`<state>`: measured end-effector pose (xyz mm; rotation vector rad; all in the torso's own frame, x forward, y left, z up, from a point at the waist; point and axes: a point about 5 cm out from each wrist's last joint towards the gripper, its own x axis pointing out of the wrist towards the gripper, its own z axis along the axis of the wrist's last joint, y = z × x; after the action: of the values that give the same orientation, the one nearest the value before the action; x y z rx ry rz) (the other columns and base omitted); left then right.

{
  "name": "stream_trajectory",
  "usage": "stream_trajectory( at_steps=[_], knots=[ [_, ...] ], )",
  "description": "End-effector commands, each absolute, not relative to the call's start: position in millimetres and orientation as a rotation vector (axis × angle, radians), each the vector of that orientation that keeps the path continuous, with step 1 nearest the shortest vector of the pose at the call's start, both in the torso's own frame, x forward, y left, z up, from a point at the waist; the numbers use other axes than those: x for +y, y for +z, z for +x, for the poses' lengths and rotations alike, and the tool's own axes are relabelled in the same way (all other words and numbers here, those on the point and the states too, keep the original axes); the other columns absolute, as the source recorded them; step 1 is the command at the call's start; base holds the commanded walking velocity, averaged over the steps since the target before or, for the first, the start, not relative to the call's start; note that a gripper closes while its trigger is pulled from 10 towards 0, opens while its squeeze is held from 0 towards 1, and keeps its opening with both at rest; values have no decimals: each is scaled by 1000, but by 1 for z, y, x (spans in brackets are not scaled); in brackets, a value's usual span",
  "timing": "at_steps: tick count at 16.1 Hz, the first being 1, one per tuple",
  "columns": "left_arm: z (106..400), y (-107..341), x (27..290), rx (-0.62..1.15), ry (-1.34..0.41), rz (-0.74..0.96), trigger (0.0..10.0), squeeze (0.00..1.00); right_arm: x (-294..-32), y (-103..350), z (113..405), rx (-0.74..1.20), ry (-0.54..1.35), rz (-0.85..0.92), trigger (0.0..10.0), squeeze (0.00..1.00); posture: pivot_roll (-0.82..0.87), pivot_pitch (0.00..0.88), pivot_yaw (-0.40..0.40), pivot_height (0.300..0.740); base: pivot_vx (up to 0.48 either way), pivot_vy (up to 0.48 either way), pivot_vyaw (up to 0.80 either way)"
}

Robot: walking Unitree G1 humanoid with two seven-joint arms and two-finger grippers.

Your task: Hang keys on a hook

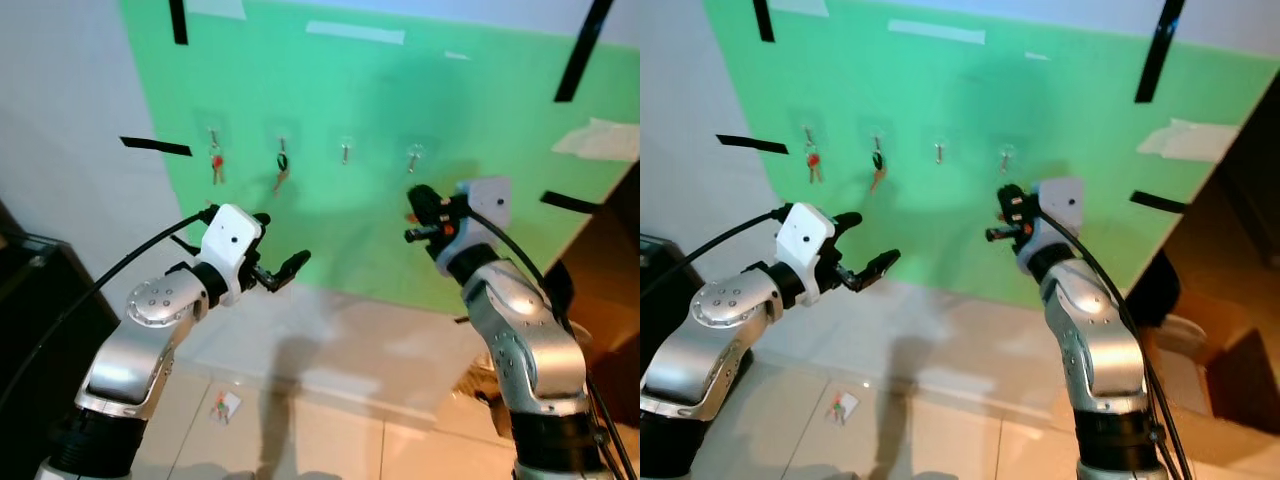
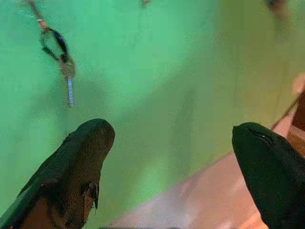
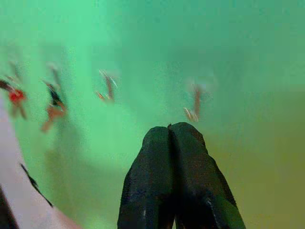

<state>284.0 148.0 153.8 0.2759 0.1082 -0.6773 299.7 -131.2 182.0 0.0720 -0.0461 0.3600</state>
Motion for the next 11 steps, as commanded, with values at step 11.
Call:
stream_trajectory(
  at_steps=[11],
  knots=[
    [270, 154, 161, 158, -745, 308, 10000, 0, -81, 214, 325, -82, 603, 157, 10000, 0, 41, 0, -36, 740, 0, 0, 0]
  ],
)
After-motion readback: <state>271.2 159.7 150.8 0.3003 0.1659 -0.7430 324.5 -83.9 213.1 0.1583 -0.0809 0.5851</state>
